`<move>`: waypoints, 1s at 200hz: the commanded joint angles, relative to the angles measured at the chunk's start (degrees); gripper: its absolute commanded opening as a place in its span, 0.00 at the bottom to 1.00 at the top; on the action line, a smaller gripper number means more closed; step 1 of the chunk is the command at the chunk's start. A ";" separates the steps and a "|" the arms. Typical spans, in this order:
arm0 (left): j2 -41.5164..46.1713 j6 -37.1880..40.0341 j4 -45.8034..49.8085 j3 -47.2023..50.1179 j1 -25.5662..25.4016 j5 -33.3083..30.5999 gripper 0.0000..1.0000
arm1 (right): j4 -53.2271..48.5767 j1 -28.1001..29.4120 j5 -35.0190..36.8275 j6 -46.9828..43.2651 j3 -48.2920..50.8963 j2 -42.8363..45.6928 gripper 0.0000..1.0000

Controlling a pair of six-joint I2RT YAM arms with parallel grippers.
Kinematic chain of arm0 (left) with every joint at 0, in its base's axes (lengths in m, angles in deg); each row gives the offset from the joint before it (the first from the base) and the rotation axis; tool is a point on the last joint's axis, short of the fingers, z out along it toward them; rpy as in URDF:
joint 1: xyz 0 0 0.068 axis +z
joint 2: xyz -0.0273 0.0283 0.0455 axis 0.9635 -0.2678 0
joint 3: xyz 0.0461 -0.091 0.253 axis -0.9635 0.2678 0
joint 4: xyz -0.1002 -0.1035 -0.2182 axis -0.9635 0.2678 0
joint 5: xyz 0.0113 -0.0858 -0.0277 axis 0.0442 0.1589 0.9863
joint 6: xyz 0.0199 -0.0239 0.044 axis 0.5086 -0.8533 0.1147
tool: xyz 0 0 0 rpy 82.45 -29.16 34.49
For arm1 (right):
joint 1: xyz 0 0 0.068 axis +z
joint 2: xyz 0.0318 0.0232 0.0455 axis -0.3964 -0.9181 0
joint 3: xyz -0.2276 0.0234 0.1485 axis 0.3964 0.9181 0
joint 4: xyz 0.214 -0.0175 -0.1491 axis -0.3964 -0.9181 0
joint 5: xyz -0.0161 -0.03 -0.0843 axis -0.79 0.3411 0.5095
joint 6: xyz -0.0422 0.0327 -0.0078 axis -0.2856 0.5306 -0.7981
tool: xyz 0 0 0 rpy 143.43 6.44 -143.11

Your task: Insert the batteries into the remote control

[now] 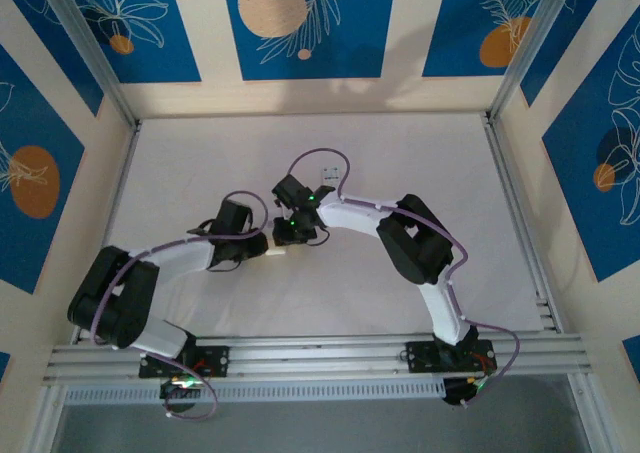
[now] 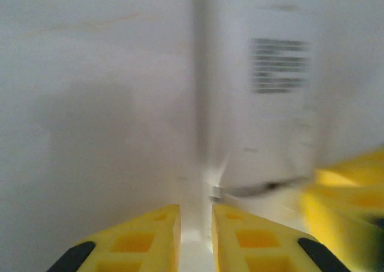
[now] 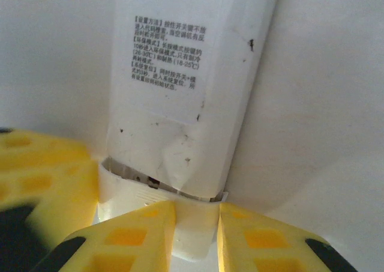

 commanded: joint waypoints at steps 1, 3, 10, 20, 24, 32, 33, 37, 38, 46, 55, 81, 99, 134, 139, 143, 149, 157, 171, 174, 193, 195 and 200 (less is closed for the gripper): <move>-5.20 -3.06 4.09 5.42 0.10 -5.81 0.21 | 15.04 2.85 -13.84 3.70 1.29 -3.72 0.25; -5.35 -3.13 3.58 5.63 0.07 -5.60 0.21 | 15.97 2.86 -14.54 4.35 1.61 -3.72 0.25; -5.92 -3.18 2.58 5.93 0.06 -4.97 0.20 | 18.67 2.94 -16.09 6.28 2.60 -3.97 0.25; -6.67 -2.76 1.46 6.02 0.06 -4.08 0.20 | 20.54 3.19 -16.95 7.89 3.26 -4.63 0.25; -6.88 -2.70 0.92 6.21 0.06 -3.60 0.20 | 20.15 3.37 -16.53 7.85 3.06 -4.97 0.25; -6.91 -2.66 -0.16 6.46 0.06 -2.99 0.20 | 17.57 3.65 -14.55 7.39 2.18 -5.62 0.25; -6.92 -2.62 -0.25 6.47 0.06 -2.93 0.20 | 17.23 3.65 -14.37 7.36 2.09 -5.70 0.25; -6.78 -2.53 -0.73 6.65 0.11 -2.60 0.19 | 16.42 3.59 -13.73 7.18 1.80 -5.85 0.25; -6.76 -2.46 -0.76 6.66 0.08 -2.51 0.19 | 16.31 3.58 -13.61 7.16 1.86 -5.86 0.25; -6.22 -1.98 -1.05 6.66 0.06 -1.97 0.19 | 15.94 3.18 -12.89 7.22 2.43 -5.52 0.25; -4.90 -1.62 -1.05 6.79 0.06 -1.73 0.19 | 15.10 2.66 -12.03 7.34 2.88 -4.52 0.25; 3.21 -1.80 2.33 6.71 0.06 -3.85 0.22 | 11.27 1.00 -10.18 5.42 2.57 0.84 0.32; 10.64 -1.66 6.54 5.44 0.06 -5.76 0.28 | 9.00 -0.20 -9.91 3.92 1.68 4.62 0.39; 20.05 1.68 14.23 0.08 -0.81 -6.95 0.33 | 8.84 -3.66 -10.01 4.24 4.24 11.93 0.43; 20.22 2.23 15.34 -1.09 -1.45 -7.20 0.33 | 9.44 -4.23 -9.97 4.66 5.35 13.04 0.43; 20.04 2.74 16.32 -2.10 -1.97 -7.42 0.34 | 9.92 -4.87 -9.81 5.03 6.27 14.01 0.43; 19.39 3.41 17.62 -3.69 -2.87 -7.88 0.35 | 10.62 -5.85 -9.57 5.52 8.04 15.50 0.43; 18.09 4.35 19.12 -5.55 -4.33 -9.03 0.37 | 11.48 -6.95 -9.19 5.73 10.32 17.47 0.43; 15.01 6.06 19.60 -7.90 -6.17 -10.24 0.40 | 11.67 -9.00 -7.86 5.74 13.76 20.79 0.44; 14.41 6.39 19.53 -8.21 -6.31 -10.20 0.41 | 11.71 -9.49 -7.71 5.74 14.58 21.42 0.44; 9.44 8.23 20.18 -10.62 -6.96 -9.26 0.53 | 12.36 -12.30 -7.67 5.88 19.44 25.49 0.46; 9.18 8.68 20.23 -10.82 -7.08 -9.19 0.55 | 12.47 -12.53 -7.74 5.93 19.97 25.86 0.46; 8.06 9.76 20.51 -11.27 -7.52 -9.17 0.58 | 12.71 -13.08 -7.85 5.87 21.05 26.83 0.48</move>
